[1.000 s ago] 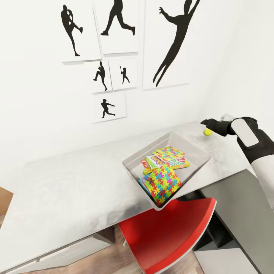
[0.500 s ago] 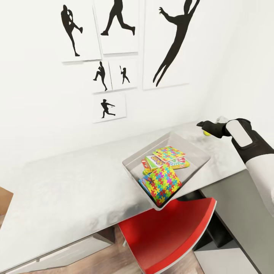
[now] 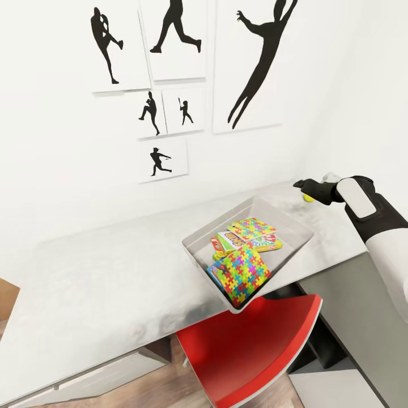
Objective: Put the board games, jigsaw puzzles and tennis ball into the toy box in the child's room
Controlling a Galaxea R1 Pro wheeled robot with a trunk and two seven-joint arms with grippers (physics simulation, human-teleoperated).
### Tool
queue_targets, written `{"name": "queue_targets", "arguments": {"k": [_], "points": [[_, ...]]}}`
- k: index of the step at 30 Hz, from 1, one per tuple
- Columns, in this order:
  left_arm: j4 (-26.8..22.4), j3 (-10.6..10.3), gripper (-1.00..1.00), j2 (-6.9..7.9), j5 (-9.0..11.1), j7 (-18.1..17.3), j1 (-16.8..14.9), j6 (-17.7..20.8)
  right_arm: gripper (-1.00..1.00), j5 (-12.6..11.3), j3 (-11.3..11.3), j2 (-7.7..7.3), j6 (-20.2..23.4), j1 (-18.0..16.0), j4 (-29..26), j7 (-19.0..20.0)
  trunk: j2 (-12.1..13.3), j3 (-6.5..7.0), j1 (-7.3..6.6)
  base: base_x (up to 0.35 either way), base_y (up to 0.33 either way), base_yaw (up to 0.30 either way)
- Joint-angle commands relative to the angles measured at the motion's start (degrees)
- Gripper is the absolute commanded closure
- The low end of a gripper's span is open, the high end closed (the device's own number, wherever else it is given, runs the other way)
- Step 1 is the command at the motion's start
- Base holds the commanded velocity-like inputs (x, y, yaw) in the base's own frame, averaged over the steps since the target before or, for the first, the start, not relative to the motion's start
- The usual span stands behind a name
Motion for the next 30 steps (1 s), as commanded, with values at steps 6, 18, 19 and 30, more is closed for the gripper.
{"name": "queue_targets", "arguments": {"k": [6,18,19,30], "points": [[4.2,-0.6,-1.00,0.52,-4.3,-0.3,-0.1,-1.5,-1.00,-0.6,0.3,-0.08,-0.2,-0.5,0.0,-0.5,-0.1,-0.09,0.04,0.000,0.000,0.000],[7.2,-1.1,-1.00,1.19,-7.7,-0.1,-1.3,-4.2,-1.00,-0.5,0.3,0.06,-0.3,-0.9,0.2,-0.5,-0.1,-0.09,0.04,0.006,0.000,0.000],[7.4,-1.2,-1.00,1.23,-7.9,-0.1,-1.5,-4.4,-1.00,-0.5,0.4,0.08,-0.5,-0.9,0.4,-0.5,-0.1,-0.09,0.04,0.070,0.000,0.000],[8.0,-1.3,-1.00,1.35,-9.2,0.0,-2.0,-5.4,-1.00,-0.4,0.6,-0.06,-2.3,-1.0,3.0,-0.3,-0.1,-0.09,0.04,0.196,0.000,0.000]]}}
